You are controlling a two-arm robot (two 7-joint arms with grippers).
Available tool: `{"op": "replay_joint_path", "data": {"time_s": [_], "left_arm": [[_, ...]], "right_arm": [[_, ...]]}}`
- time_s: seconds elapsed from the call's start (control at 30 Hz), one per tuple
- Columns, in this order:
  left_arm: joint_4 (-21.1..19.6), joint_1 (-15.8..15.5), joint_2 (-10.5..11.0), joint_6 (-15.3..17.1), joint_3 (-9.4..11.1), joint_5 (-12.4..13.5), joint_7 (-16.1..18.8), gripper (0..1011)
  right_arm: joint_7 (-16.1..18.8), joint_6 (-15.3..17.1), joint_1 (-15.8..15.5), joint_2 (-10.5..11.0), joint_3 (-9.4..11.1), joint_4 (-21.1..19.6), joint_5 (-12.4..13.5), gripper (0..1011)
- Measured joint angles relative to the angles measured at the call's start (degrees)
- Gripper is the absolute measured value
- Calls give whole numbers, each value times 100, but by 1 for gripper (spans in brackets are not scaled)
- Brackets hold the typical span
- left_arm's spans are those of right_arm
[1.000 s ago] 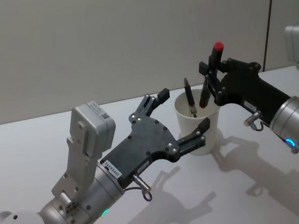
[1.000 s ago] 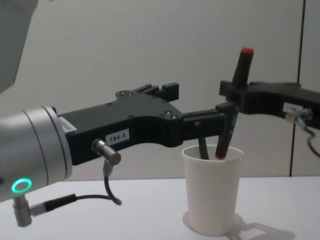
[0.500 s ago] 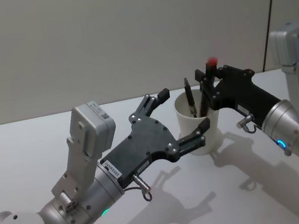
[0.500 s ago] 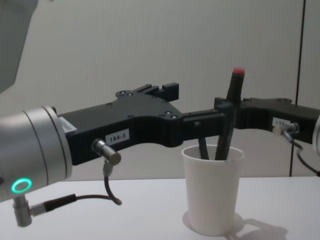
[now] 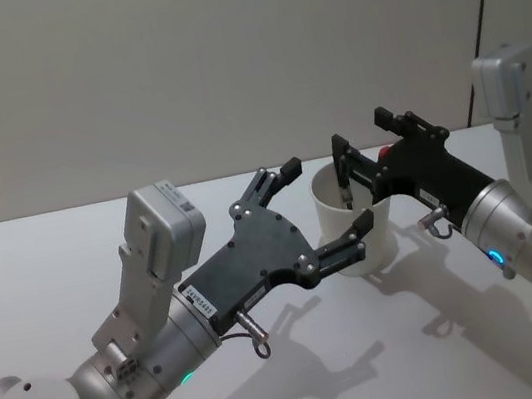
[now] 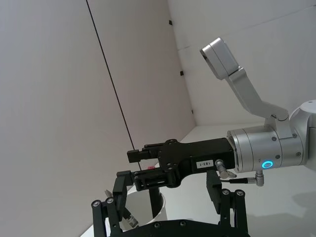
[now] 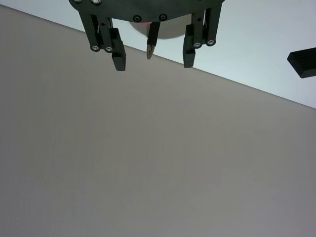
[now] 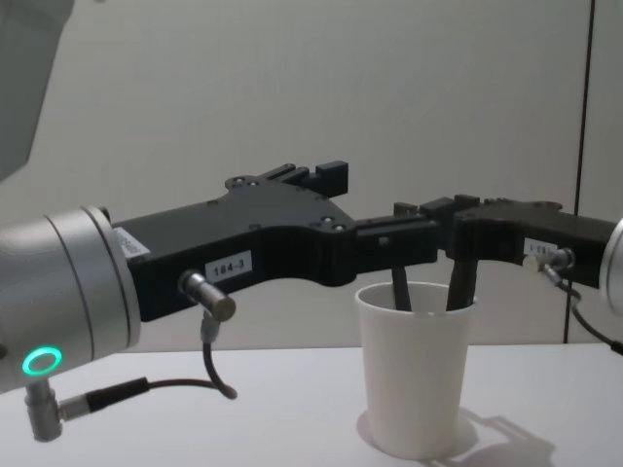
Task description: Place the pen into the pen holder.
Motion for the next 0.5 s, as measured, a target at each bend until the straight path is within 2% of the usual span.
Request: {"op": "replay_joint_path", "data": {"time_s": [0.07,0.13,0.17,0.2,0.4,0.5], "left_arm": [[0,0,0,0,0,0,0,1001],[0,0,0,0,0,0,0,1001],[0,0,0,0,0,0,0,1001],[0,0,0,0,0,0,0,1001],[0,0,0,0,0,0,0,1001],[0,0,0,0,0,0,0,1001]], "right_arm": [[-1,4,2,-4,-1,5,-3,732],[-2,8,5,-8,-3,10,-6,814],[-2,9,6,-9,-3,12,-7,814],[-2,10,7,-10,-3,14,-7,887],[-7,4,5,-7,8,6,3,1001],[-31,-14,-8,9,30,-26,38,1002]]}}
